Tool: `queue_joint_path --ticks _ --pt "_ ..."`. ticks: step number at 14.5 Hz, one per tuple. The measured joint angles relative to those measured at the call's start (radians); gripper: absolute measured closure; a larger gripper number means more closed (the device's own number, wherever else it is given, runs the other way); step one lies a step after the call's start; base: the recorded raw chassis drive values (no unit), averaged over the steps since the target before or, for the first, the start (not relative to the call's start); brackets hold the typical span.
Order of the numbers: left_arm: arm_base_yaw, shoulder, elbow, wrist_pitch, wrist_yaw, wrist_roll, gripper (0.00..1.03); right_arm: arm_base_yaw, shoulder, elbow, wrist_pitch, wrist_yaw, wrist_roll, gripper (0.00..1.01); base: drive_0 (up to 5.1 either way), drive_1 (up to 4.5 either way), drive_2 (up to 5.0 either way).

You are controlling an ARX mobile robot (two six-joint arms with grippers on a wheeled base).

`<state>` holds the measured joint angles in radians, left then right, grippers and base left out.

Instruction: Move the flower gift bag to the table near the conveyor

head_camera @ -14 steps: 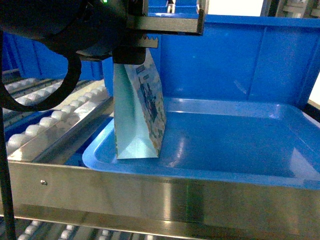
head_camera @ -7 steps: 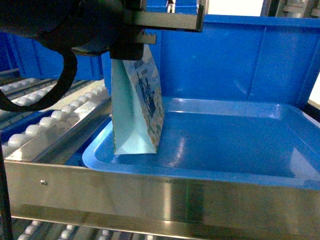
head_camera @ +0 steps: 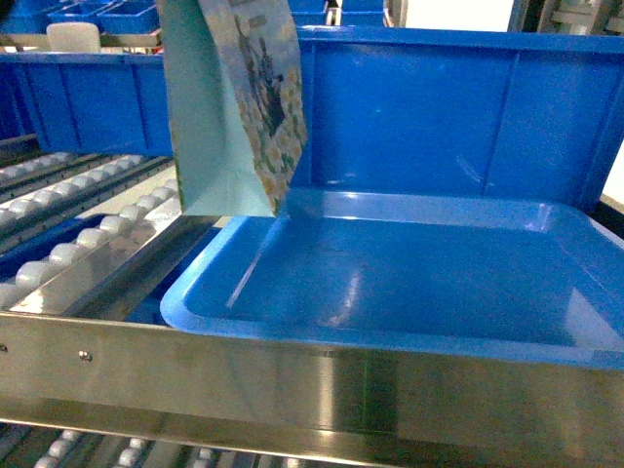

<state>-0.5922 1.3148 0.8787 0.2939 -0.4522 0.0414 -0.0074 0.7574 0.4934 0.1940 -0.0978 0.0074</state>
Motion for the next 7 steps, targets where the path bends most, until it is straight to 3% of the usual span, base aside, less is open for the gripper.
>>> queue_joint_path --ticks 4,7 --pt "0.028 -0.093 -0.076 0.072 -0.038 0.057 1.01 0.000 0.000 0.000 0.000 0.000 0.000 0.99 0.0 0.00 0.0" --pt "0.028 -0.095 -0.081 0.076 -0.037 0.073 1.01 0.000 0.000 0.000 -0.002 0.002 0.000 0.99 0.0 0.00 0.0"
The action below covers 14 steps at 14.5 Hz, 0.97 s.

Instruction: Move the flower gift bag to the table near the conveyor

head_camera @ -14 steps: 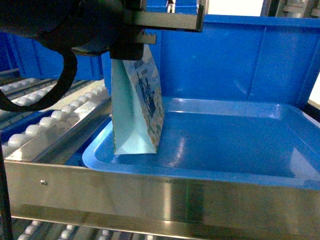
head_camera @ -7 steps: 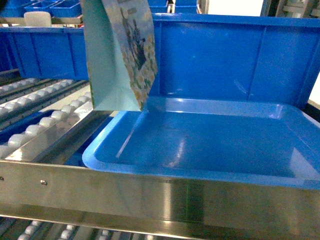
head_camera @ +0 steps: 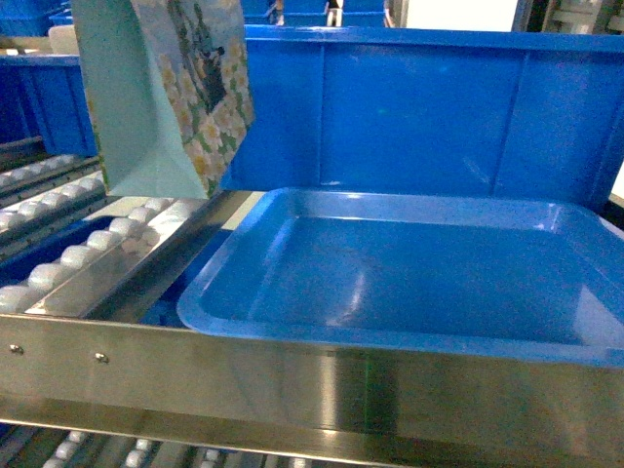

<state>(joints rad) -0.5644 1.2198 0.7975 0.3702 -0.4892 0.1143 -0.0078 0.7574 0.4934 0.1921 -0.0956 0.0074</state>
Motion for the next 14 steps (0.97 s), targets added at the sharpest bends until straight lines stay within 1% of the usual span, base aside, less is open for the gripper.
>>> queue_joint_path --ticks 11,14 --pt "0.004 -0.003 0.000 -0.001 -0.001 0.000 1.01 0.001 0.000 0.000 0.001 -0.003 0.000 0.99 0.0 0.00 0.0" --pt "0.004 -0.003 0.000 -0.001 -0.002 0.000 1.01 0.001 0.000 0.000 0.001 -0.004 0.000 0.99 -4.3 -0.23 4.3"
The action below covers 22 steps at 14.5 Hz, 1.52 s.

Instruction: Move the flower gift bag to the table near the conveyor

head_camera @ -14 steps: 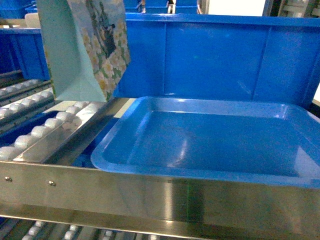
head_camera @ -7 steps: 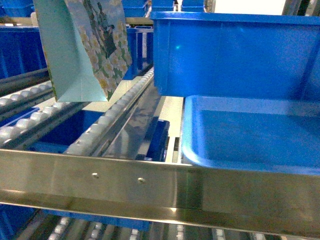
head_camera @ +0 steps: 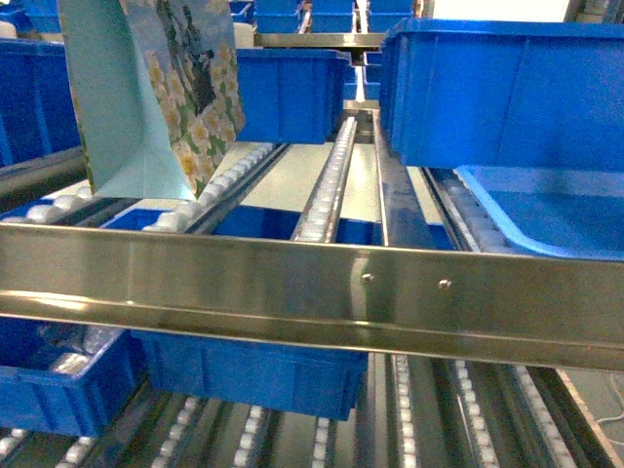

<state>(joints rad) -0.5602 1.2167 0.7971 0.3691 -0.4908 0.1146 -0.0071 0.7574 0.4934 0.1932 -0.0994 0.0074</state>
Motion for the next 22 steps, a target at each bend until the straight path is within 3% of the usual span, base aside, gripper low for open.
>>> queue_joint_path --ticks 17,22 --pt "-0.001 -0.002 -0.001 -0.001 0.000 0.000 1.01 0.000 0.000 0.000 0.000 0.000 0.000 0.99 -4.3 -0.23 4.3" --pt "-0.001 -0.002 -0.001 0.003 0.000 0.000 1.01 0.000 0.000 0.000 0.002 0.000 0.000 0.99 -4.8 2.62 2.6"
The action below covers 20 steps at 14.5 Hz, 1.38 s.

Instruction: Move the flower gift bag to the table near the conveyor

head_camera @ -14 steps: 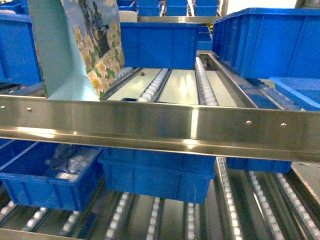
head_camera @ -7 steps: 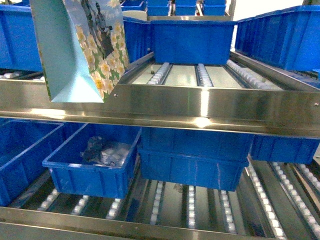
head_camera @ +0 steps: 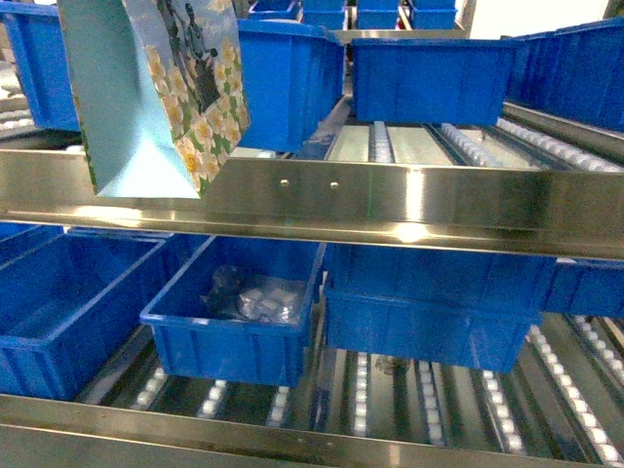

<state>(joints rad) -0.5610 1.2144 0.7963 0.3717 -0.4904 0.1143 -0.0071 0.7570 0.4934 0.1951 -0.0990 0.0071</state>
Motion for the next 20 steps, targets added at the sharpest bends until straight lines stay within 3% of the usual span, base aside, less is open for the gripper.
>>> queue_joint_path --ticks 20 --pt "0.001 0.000 0.000 0.003 0.000 0.000 1.01 0.000 0.000 0.000 -0.001 0.000 0.000 0.99 -4.9 2.52 2.5"
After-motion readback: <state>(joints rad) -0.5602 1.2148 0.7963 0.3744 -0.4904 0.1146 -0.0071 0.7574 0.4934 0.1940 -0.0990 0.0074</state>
